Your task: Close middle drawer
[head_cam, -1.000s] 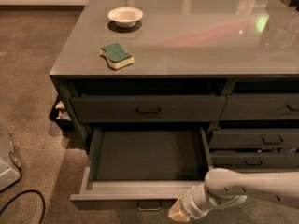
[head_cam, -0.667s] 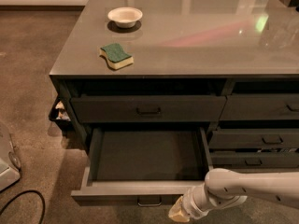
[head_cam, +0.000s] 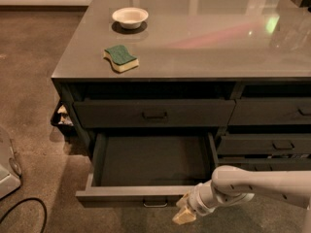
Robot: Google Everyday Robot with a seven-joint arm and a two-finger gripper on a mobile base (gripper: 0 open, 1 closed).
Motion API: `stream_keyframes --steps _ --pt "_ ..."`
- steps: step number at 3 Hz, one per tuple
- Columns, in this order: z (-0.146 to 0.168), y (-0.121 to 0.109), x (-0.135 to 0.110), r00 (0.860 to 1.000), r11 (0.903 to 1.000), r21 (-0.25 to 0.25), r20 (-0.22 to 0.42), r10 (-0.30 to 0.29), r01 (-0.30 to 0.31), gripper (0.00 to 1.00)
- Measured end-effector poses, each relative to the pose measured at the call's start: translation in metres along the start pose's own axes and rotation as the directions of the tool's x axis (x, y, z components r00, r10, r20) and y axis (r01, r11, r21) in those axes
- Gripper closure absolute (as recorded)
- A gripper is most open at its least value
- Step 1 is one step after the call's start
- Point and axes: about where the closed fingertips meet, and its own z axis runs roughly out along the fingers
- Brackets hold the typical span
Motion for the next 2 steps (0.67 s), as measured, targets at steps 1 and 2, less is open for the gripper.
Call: stream_keyframes --steps 1,2 --pt "-0.003 -0.018 -0.011 1.000 0.9997 0.023 0.019 -0.007 0.006 0.00" --pt "-0.003 -0.035 -0.024 0.999 0.9992 0.038 0.042 -0.014 0.012 0.00"
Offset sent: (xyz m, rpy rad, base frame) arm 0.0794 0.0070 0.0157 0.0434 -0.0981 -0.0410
